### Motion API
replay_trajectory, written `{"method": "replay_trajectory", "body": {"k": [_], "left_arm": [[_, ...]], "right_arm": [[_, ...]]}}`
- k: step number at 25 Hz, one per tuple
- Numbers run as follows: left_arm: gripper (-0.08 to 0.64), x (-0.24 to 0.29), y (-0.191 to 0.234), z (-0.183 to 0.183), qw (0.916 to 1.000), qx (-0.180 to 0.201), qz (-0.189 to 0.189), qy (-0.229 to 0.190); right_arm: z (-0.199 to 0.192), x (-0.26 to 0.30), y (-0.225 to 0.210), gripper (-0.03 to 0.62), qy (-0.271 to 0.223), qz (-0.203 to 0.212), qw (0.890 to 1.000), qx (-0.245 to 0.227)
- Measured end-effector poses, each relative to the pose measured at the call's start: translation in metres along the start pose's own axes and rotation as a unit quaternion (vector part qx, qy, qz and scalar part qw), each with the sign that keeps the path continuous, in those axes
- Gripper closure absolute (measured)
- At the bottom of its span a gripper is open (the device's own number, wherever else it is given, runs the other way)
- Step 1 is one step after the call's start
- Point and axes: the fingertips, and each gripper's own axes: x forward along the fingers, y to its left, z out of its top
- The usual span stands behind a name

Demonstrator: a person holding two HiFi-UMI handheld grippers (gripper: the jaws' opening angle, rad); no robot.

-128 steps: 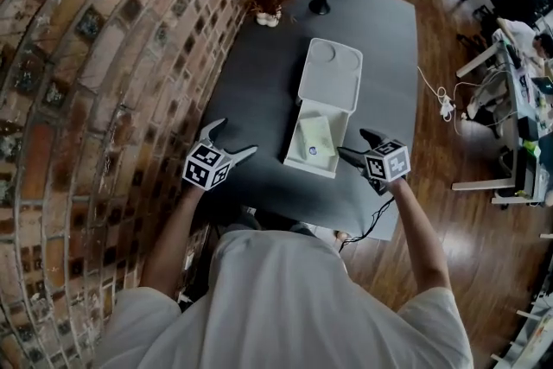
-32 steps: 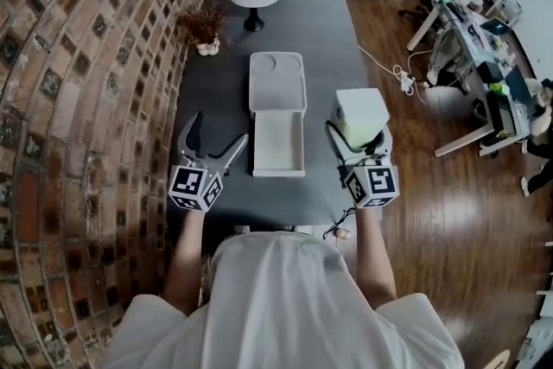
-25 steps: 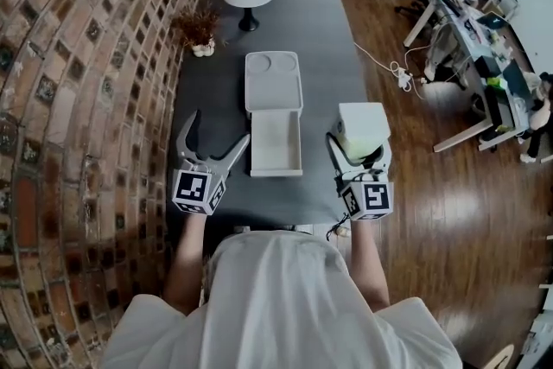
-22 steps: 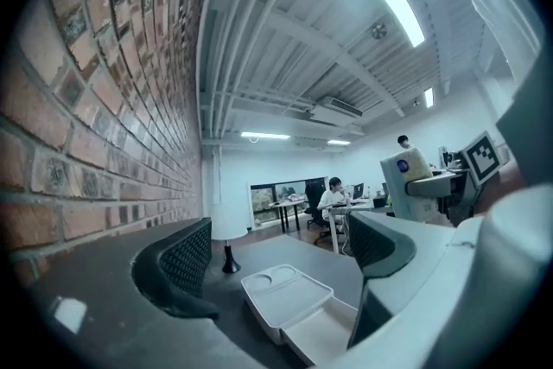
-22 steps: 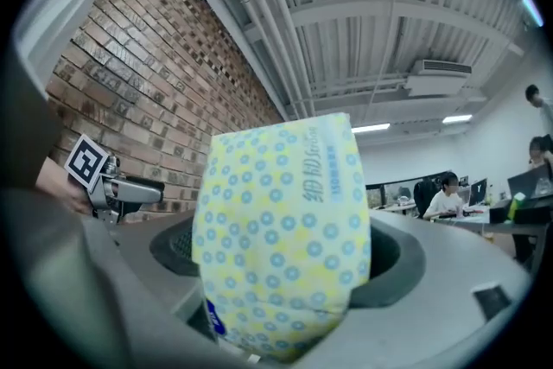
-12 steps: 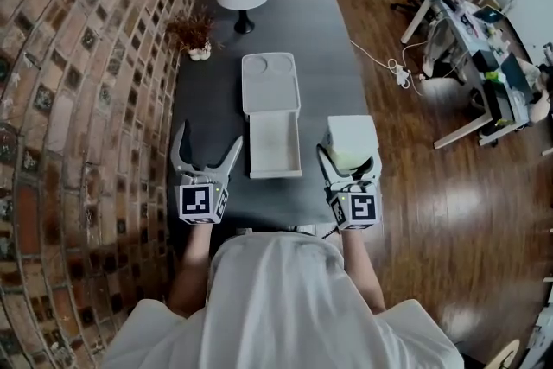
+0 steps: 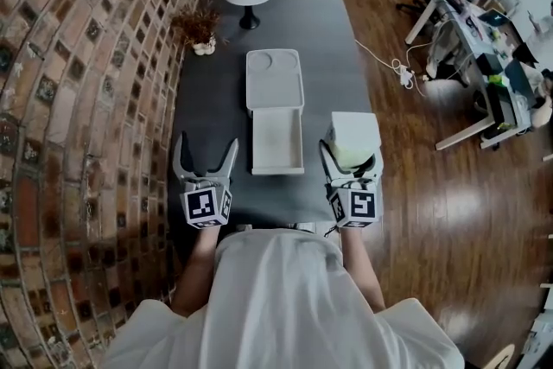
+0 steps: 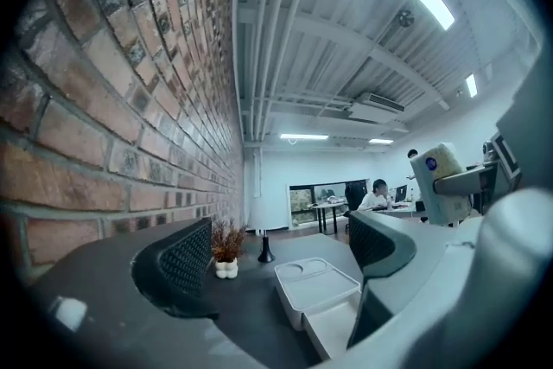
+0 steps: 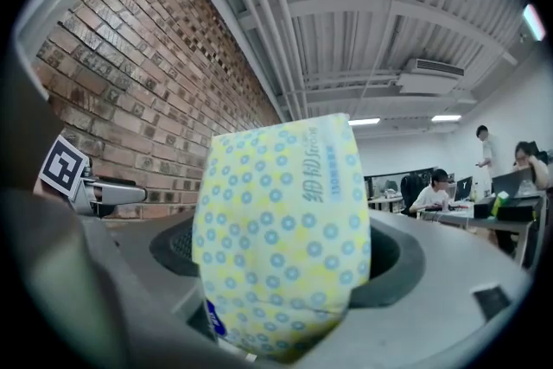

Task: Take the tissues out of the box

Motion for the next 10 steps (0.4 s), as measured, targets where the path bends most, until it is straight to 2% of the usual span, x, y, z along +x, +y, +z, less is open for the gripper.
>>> {"method": "replay_trajectory", "body": {"k": [3,10], "left_arm": [[0.078,-0.0047,0.0048,-0.0030,0.9999,-0.008,0.013,0.002],[0.078,-0.0061,0.0097,-0.0047,0.9996,-0.001,0.027,0.006]], "right_arm": [[-0.0006,-0.0003,0.0005,0.120,0.002,0.000,1.000,-0.001],[-0.0038,-0.0014,0.0010,0.120,0.006,-0.002,1.000,-0.005]]}}
